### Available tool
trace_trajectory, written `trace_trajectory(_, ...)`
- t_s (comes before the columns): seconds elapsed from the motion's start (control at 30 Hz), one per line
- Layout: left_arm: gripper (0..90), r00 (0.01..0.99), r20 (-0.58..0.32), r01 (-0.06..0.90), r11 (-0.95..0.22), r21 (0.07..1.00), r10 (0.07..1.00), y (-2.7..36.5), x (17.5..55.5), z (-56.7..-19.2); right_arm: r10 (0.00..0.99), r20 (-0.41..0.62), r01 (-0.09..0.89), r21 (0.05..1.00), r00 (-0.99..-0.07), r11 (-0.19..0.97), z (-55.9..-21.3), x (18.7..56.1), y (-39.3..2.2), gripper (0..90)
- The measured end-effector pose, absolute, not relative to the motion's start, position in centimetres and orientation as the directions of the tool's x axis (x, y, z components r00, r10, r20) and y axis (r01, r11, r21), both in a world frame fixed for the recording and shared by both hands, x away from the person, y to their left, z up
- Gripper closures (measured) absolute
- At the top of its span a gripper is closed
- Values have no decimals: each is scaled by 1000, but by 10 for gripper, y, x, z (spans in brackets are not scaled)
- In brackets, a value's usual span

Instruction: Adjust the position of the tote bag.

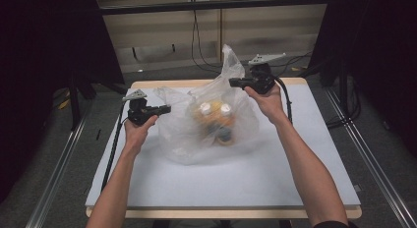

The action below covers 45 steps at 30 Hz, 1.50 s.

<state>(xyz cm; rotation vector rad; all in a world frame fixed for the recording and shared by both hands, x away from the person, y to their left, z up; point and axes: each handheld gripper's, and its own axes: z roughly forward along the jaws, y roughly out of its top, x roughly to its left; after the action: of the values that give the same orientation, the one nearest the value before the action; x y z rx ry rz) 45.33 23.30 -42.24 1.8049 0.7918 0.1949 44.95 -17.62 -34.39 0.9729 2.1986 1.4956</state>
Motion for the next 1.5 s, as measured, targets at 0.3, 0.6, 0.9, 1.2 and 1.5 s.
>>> trace_trajectory(0.3, 900, 782, -194, 345, -153, 926, 592, 234, 440, -390, 691, 111, 327, 926, -714, 189, -329, 434, -193, 900)
trace_trajectory(0.6, 900, 784, -142, 298, -166, 940, 604, 236, 429, -370, 706, 116, 303, 942, -698, 144, -317, 416, -207, 900)
trace_trajectory(0.9, 900, 818, -99, 229, -163, 960, 566, 233, 417, -343, 707, 128, 260, 962, -695, 81, -306, 404, -225, 900)
trace_trajectory(1.2, 900, 827, -48, 159, -152, 975, 560, 238, 399, -319, 705, 118, 222, 973, -699, 58, -296, 387, -238, 900)
trace_trajectory(1.5, 900, 828, -1, 111, -162, 980, 560, 245, 381, -297, 711, 103, 202, 978, -696, 56, -286, 374, -246, 900)
